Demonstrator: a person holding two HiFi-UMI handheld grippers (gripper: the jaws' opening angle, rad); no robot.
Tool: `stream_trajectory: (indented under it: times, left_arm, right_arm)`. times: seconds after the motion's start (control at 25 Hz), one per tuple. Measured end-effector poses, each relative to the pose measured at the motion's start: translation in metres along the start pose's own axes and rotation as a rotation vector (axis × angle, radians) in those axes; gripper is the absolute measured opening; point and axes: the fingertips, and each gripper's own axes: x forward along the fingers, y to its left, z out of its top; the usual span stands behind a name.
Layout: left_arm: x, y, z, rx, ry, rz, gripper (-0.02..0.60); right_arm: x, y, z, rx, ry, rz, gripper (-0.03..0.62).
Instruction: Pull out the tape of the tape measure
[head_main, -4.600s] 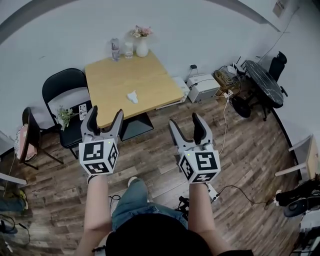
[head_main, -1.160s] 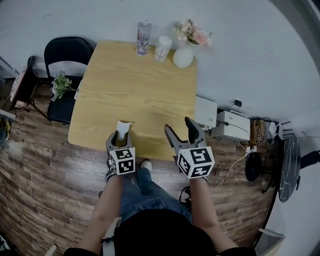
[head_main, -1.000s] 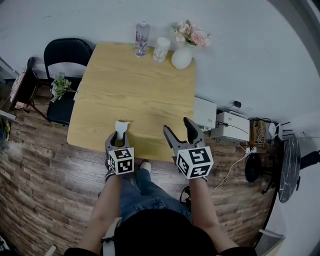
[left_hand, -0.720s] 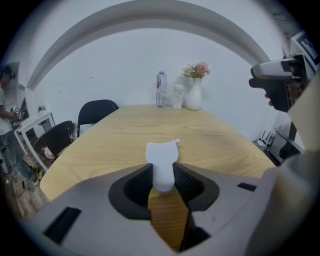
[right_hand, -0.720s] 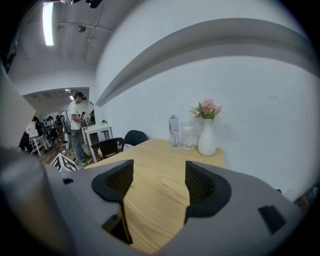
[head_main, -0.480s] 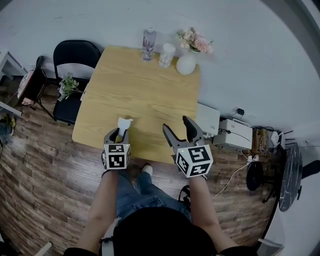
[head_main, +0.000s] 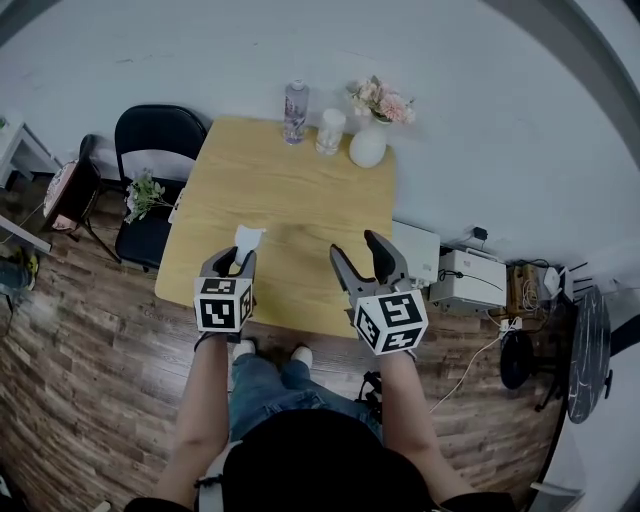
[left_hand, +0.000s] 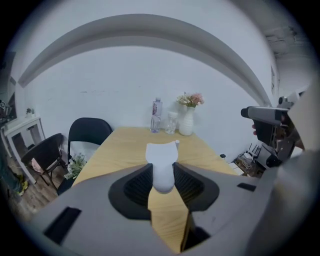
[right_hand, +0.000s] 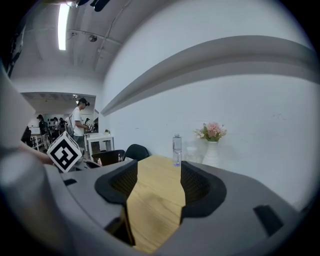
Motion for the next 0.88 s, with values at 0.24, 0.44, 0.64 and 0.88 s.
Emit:
stream_trajectory:
  times: [0.24, 0.44, 0.64, 0.88]
  left_arm:
    - [-0.017, 0.005, 0.053, 0.094, -0.038, -0.057, 0.138]
    - [-0.031, 0.004, 0.09, 0.178, -0.06, -0.13, 0.138]
    - [-0.044, -0.005, 0.116, 0.272, -0.056, -0.208, 0.138]
    - [-0.056, -0.019, 0.137, 0.408, -0.062, -0.31, 0.138]
  right_arm:
    - [0.008, 0.021, 0.021, -0.048, -0.024, 0.05, 0.262]
    - [0.017, 0.045, 0.038, -0.103, -0.046, 0.105, 0.233]
    - [0.026, 0.06, 0.054, -0.119, -0.066, 0.147, 0.215]
    - [0.044, 0.075, 0.062, -0.19, -0.04, 0.225, 0.206]
